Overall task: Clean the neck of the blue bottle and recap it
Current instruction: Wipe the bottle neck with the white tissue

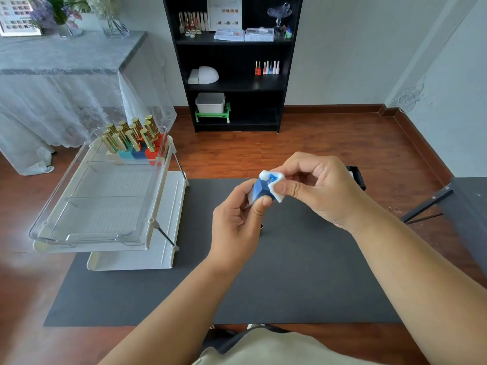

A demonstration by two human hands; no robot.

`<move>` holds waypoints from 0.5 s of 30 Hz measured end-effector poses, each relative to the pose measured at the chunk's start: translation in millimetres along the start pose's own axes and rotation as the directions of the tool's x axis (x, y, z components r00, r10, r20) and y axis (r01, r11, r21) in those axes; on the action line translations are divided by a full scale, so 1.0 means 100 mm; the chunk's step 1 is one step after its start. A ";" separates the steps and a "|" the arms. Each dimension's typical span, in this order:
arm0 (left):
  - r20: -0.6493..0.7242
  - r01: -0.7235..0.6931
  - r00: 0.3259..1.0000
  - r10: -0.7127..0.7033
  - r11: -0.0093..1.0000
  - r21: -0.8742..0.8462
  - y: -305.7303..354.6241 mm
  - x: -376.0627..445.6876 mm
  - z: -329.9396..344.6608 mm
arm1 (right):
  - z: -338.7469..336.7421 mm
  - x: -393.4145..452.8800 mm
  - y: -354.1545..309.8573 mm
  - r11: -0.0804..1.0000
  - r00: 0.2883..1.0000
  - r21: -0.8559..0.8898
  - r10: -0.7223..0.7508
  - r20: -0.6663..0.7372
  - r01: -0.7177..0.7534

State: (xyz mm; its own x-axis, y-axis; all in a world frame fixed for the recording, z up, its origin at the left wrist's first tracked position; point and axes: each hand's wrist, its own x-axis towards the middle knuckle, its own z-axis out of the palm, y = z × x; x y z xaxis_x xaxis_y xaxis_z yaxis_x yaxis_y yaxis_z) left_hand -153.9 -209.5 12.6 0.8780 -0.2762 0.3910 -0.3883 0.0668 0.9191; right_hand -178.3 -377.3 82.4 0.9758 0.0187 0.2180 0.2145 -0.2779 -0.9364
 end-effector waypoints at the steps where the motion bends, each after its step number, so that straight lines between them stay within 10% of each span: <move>1: 0.000 -0.018 1.000 0.018 1.000 0.018 0.01 0.01 -0.01 | 0.02 -0.01 0.00 1.000 1.000 -0.001 -0.017 -0.020 0.017; 15: -0.079 -0.138 0.986 0.148 0.984 0.115 0.00 0.08 0.00 | 0.30 -0.06 0.09 0.980 0.962 0.184 -0.023 -0.271 0.075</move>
State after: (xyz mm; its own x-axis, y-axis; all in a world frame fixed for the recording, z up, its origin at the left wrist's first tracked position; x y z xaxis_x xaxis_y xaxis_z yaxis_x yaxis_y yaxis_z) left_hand -146.5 -211.8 15.5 0.8302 -0.1865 0.5253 -0.5356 -0.0058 0.8444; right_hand -181.0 -351.1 64.5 0.9225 -0.2359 0.3056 0.2913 -0.0944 -0.9520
